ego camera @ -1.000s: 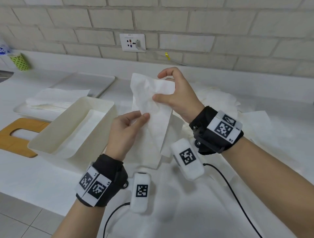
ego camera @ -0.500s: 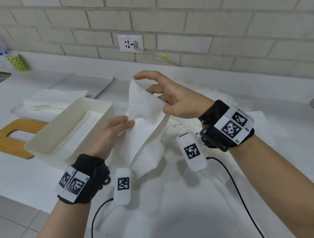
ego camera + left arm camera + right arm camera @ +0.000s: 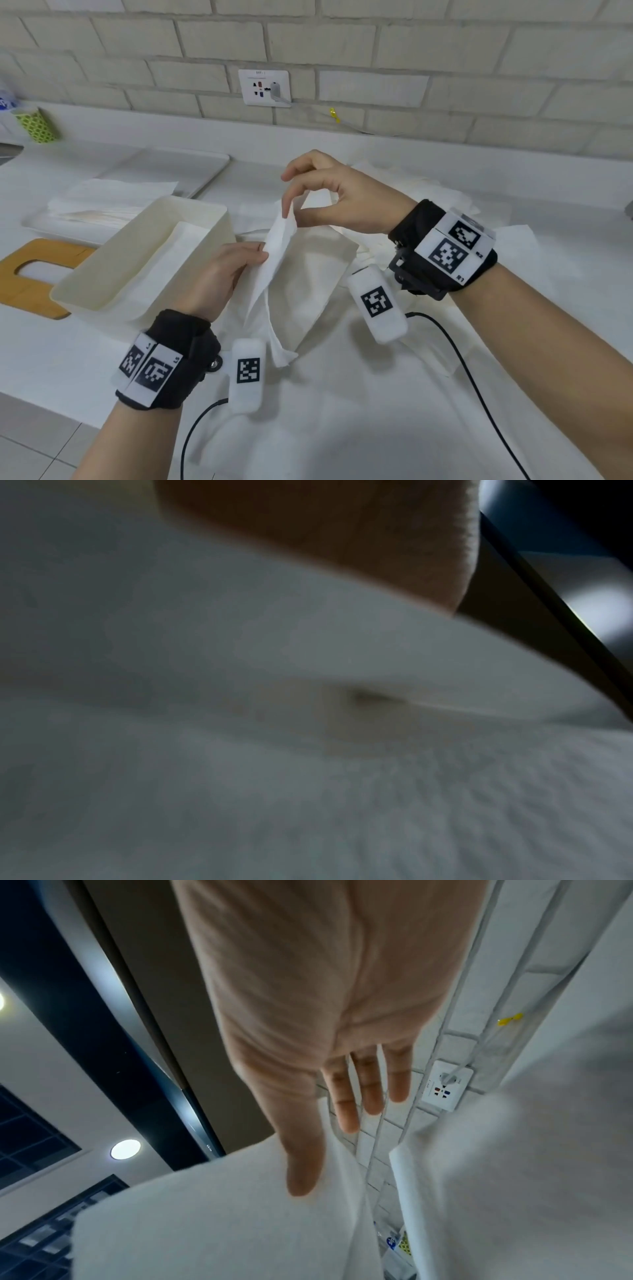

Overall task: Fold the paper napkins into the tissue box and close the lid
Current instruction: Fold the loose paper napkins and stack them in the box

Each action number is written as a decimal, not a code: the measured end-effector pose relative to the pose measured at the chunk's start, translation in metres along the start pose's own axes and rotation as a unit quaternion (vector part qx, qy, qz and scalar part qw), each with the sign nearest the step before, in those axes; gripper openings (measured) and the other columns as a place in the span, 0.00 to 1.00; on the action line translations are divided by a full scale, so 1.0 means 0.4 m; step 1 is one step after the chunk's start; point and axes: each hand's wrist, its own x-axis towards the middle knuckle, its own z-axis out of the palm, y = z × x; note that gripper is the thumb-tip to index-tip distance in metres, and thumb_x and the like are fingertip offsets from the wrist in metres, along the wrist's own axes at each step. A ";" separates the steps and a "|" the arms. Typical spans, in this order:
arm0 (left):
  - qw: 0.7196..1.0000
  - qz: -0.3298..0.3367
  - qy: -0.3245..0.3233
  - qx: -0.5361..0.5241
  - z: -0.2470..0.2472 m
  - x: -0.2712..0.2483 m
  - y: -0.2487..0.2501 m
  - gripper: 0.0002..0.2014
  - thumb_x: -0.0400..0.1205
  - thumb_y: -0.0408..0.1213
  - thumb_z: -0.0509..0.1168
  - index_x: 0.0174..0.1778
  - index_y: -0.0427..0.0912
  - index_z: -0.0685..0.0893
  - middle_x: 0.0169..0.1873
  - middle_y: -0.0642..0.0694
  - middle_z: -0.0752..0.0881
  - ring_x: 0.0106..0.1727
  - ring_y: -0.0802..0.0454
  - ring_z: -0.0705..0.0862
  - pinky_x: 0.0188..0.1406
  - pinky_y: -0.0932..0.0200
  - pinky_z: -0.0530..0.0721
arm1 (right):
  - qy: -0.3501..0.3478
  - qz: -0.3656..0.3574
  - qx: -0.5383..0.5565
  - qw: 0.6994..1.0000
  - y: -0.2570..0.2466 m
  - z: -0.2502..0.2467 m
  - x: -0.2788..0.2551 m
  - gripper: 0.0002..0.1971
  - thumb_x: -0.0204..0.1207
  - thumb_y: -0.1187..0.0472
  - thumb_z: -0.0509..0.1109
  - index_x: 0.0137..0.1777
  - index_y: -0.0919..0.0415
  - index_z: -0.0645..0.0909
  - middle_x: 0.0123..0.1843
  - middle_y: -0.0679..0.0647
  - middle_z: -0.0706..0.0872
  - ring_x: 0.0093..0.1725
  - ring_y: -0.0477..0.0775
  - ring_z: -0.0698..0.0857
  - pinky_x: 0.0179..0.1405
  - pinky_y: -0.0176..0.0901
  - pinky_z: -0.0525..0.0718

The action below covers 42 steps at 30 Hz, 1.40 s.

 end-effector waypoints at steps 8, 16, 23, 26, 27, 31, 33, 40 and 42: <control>0.993 0.068 0.050 0.088 -0.023 0.007 -0.017 0.11 0.70 0.48 0.64 0.40 0.55 0.91 0.38 0.53 0.90 0.41 0.52 0.86 0.49 0.49 0.82 | 0.034 -0.017 0.078 0.996 -0.001 -0.006 -0.002 0.05 0.76 0.65 0.69 0.46 0.68 0.82 0.40 0.47 0.84 0.43 0.36 0.81 0.52 0.30 0.76; 0.984 0.172 0.046 -0.004 0.002 -0.009 0.002 0.25 0.67 0.72 0.66 0.42 0.56 0.91 0.44 0.56 0.89 0.50 0.58 0.85 0.51 0.62 0.80 | 0.120 0.054 0.078 0.988 -0.006 -0.017 0.000 0.05 0.77 0.64 0.70 0.39 0.59 0.80 0.44 0.48 0.84 0.46 0.42 0.81 0.55 0.39 0.77; 0.979 0.181 0.093 0.024 0.056 -0.023 0.006 0.10 0.78 0.45 0.64 0.36 0.50 0.88 0.39 0.50 0.87 0.41 0.55 0.85 0.41 0.61 0.82 | 0.157 0.104 0.110 0.976 0.013 0.020 0.016 0.06 0.77 0.67 0.68 0.38 0.62 0.79 0.59 0.48 0.82 0.61 0.45 0.78 0.66 0.36 0.73; 0.978 0.189 0.080 0.031 0.055 -0.030 0.002 0.10 0.79 0.44 0.64 0.35 0.51 0.88 0.35 0.54 0.87 0.38 0.58 0.84 0.37 0.66 0.81 | 0.137 0.107 0.110 0.978 0.012 0.015 0.015 0.09 0.77 0.67 0.68 0.36 0.58 0.76 0.60 0.47 0.80 0.60 0.42 0.78 0.59 0.29 0.72; 0.978 0.191 0.079 0.030 0.053 -0.031 -0.001 0.09 0.79 0.44 0.65 0.35 0.51 0.88 0.35 0.55 0.87 0.38 0.59 0.84 0.36 0.66 0.81 | 0.128 0.115 0.124 0.977 0.011 0.014 0.012 0.06 0.77 0.68 0.67 0.38 0.60 0.78 0.56 0.48 0.82 0.55 0.43 0.80 0.56 0.32 0.76; 0.979 0.186 0.078 0.008 0.049 -0.027 -0.005 0.04 0.79 0.41 0.68 0.47 0.49 0.86 0.41 0.54 0.90 0.44 0.57 0.88 0.41 0.65 0.84 | 0.146 0.114 0.114 0.976 0.015 0.011 0.007 0.08 0.77 0.66 0.68 0.36 0.60 0.77 0.35 0.48 0.80 0.35 0.42 0.79 0.40 0.34 0.77; 0.980 0.183 0.080 0.008 0.051 -0.021 -0.010 0.11 0.77 0.38 0.66 0.55 0.49 0.82 0.48 0.55 0.89 0.50 0.58 0.87 0.46 0.64 0.84 | 0.157 0.108 0.105 0.976 0.017 0.016 0.010 0.11 0.77 0.65 0.68 0.34 0.57 0.75 0.33 0.46 0.79 0.34 0.41 0.79 0.39 0.33 0.77; 0.970 0.239 0.046 -0.021 0.063 -0.022 -0.016 0.36 0.80 0.23 0.62 0.75 0.61 0.56 0.55 0.36 0.86 0.49 0.45 0.89 0.45 0.51 0.88 | 0.177 0.107 0.110 0.972 0.035 0.034 0.023 0.12 0.73 0.68 0.73 0.33 0.56 0.75 0.34 0.46 0.80 0.35 0.43 0.80 0.39 0.38 0.78; 0.973 0.228 0.036 -0.026 0.058 -0.024 -0.019 0.37 0.78 0.24 0.65 0.71 0.69 0.62 0.58 0.39 0.86 0.54 0.42 0.88 0.48 0.49 0.87 | 0.196 0.108 0.129 0.966 0.044 0.038 0.025 0.12 0.71 0.69 0.74 0.33 0.56 0.75 0.35 0.48 0.81 0.36 0.47 0.80 0.40 0.42 0.79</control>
